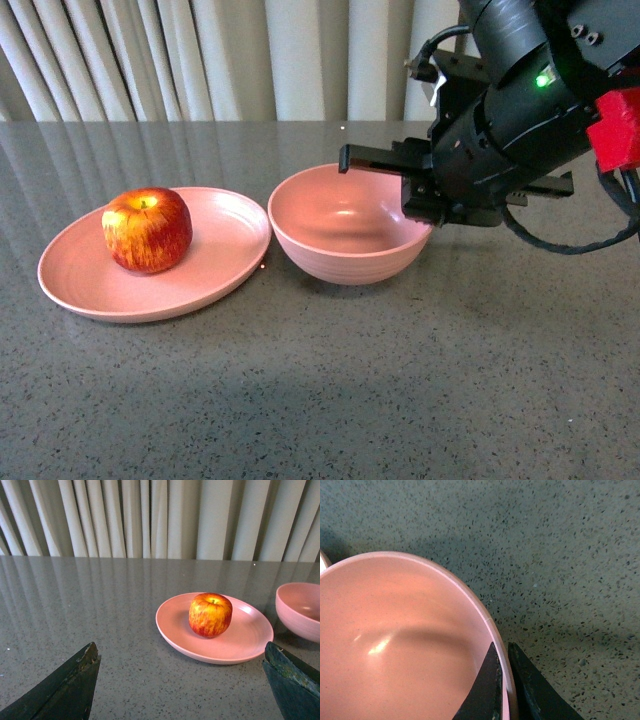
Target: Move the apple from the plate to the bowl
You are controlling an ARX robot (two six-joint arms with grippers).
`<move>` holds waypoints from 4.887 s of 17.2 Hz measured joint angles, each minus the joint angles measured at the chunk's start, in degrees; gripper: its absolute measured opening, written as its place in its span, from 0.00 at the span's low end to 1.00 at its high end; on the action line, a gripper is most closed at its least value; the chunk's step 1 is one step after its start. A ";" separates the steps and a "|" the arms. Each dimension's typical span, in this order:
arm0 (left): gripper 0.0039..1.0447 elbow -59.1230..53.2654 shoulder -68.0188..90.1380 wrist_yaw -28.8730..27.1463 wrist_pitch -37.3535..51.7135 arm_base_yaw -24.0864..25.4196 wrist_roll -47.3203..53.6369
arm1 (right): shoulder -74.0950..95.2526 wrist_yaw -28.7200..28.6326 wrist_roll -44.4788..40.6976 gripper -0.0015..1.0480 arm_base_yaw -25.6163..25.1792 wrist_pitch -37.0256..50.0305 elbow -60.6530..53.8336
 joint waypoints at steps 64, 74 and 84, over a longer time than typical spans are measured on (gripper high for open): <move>0.94 0.00 0.00 0.00 -0.02 -0.02 0.04 | -111.19 -1.55 -20.50 0.18 -23.30 8.04 -73.94; 0.94 0.00 0.00 0.00 -0.02 -0.02 0.02 | -111.21 -1.55 -20.48 0.93 -23.30 8.04 -73.94; 0.94 0.00 0.00 0.00 -0.02 -0.02 0.02 | -111.19 -1.55 -20.48 0.94 -23.30 8.04 -73.94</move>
